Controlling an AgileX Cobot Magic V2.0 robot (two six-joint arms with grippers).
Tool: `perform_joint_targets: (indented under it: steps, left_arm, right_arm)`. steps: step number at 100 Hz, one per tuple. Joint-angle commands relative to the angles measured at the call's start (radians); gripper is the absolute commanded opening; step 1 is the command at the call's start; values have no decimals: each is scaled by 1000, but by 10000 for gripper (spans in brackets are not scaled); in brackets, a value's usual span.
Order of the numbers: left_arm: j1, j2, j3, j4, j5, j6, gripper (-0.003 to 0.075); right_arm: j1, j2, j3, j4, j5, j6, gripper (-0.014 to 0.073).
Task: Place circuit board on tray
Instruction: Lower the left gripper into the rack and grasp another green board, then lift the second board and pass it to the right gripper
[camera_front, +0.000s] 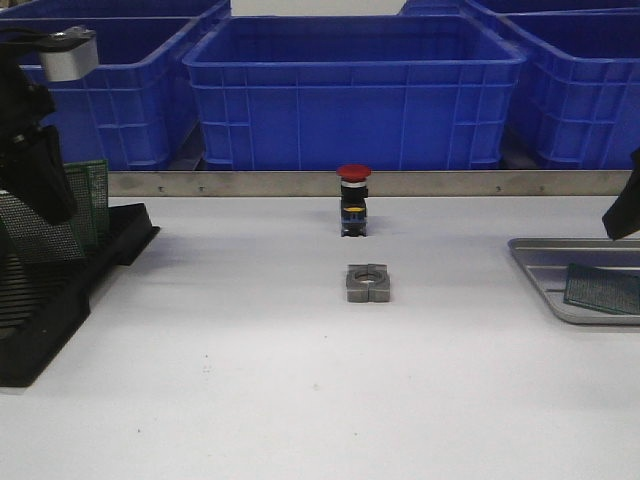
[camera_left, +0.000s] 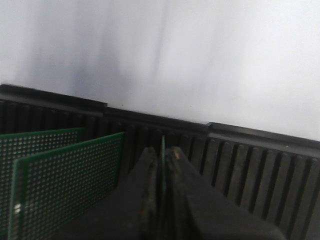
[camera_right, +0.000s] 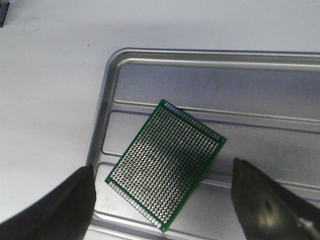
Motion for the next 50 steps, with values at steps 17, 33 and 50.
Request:
perform_joint_targets:
  steps: [17, 33, 50]
  left_arm:
    - [-1, -53, -117, -42, 179, -23, -20]
    - [-34, -74, -129, -102, 177, -25, -20]
    - [-94, -80, -129, -223, 177, -23, -20]
  right_arm:
    - [-5, -48, -59, 25, 105, -4, 579]
    - [4, -51, -117, 25, 255, -18, 579]
    - [84, -82, -123, 25, 304, -164, 579]
